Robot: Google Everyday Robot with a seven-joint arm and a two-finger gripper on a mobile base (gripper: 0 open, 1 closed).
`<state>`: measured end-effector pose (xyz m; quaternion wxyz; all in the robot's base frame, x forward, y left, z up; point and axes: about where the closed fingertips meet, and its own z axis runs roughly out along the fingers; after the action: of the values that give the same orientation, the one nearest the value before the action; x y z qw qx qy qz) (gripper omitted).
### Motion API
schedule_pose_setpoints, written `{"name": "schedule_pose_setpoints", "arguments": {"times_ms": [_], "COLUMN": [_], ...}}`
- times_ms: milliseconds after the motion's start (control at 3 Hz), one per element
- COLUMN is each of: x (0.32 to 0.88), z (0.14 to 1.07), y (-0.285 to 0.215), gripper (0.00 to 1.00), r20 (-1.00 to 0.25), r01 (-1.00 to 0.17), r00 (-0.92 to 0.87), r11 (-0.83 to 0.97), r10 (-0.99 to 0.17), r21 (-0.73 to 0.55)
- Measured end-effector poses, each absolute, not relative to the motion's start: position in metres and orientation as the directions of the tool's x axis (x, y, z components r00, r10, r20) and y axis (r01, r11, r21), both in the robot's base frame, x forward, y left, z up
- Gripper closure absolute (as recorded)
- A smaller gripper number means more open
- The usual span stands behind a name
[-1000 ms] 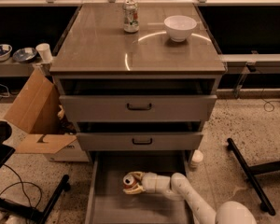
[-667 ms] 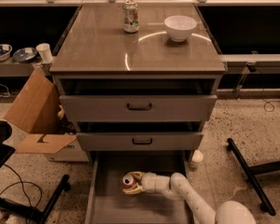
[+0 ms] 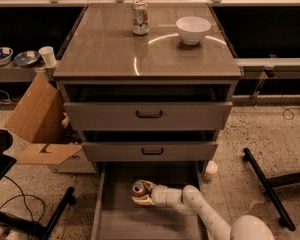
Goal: Place coke can into bottom drawer
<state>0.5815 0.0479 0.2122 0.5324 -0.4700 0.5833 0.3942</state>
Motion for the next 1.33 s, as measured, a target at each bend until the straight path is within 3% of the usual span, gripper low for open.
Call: {"name": "schedule_pose_setpoints", "arguments": {"times_ms": [333, 667, 1333], "x": [0.582, 0.581, 0.578], "z": [0.212, 0.212, 0.228], "y": [0.048, 0.048, 0.042], "gripper": [0.05, 0.00, 0.00], "r20": [-0.992, -0.992, -0.987], "r01": [-0.968, -0.968, -0.969], "r00": [0.009, 0.009, 0.005], "r11": [0.247, 0.247, 0.243], "r10": [-0.129, -0.129, -0.159], "r21": [-0.040, -0.040, -0.044]}}
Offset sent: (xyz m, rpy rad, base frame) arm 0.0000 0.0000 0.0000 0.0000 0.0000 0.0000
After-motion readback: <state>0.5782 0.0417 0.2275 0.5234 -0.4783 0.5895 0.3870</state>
